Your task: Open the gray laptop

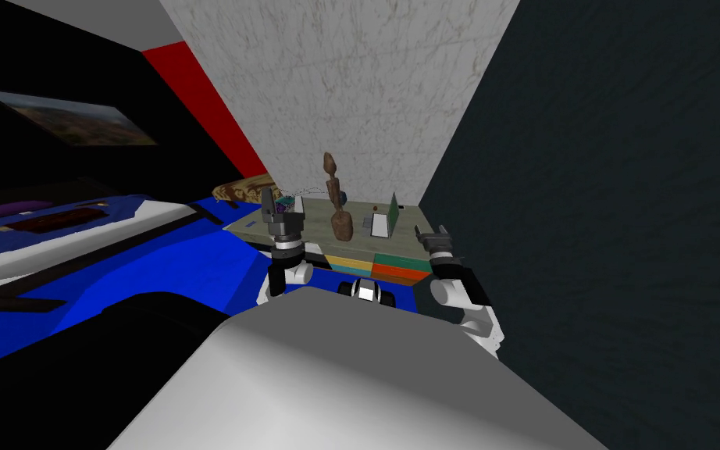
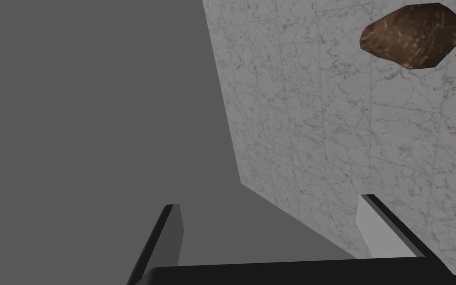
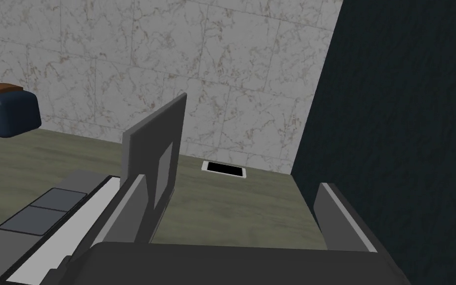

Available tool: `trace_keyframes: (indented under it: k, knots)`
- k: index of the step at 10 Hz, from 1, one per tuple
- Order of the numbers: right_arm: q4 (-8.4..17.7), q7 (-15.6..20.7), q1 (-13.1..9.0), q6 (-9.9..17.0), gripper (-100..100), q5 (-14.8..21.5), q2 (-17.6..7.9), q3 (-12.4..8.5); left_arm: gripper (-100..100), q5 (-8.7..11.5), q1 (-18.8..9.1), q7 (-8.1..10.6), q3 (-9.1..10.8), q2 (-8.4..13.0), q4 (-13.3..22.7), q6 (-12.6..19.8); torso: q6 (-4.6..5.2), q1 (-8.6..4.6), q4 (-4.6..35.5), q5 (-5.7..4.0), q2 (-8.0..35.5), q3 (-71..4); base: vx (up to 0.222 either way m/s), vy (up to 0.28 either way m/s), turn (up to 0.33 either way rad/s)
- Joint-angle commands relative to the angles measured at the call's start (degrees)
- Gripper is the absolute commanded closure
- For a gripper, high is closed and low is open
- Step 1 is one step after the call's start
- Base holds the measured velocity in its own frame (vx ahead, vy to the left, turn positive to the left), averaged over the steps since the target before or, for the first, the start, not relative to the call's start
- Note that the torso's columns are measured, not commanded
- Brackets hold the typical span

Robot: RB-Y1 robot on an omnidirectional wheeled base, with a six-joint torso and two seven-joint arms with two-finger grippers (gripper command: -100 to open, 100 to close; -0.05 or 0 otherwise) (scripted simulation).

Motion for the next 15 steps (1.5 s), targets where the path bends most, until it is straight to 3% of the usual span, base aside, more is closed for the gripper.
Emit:
trace_keyframes:
  k: [1, 8, 15]
  knots:
    - [0.38, -4.43, -0.63, 1.89, -100, -0.82, 0.28, 0.25, 0, 0.00, 0.00, 0.00, 0.00, 0.00, 0.00, 0.00, -0.02, -0.05, -0.01, -0.01, -0.05, -0.03, 0.030, -0.044, 0.067]
    - [1.38, -15.89, -2.78, 8.17, -100, -3.59, 1.70, 0.88, 0, 0.00, 0.00, 0.00, 0.00, 0.00, 0.00, 0.00, 0.00, 0.03, 0.00, 0.01, 0.01, 0.01, 0.028, -0.041, 0.081]
    - [2.05, -25.39, -4.16, 12.21, -100, -5.37, 3.57, 1.28, 0, 0.00, 0.00, 0.00, 0.00, 0.00, 0.00, 0.00, -0.02, 0.00, 0.01, 0.00, 0.02, 0.01, 0.022, -0.037, 0.065]
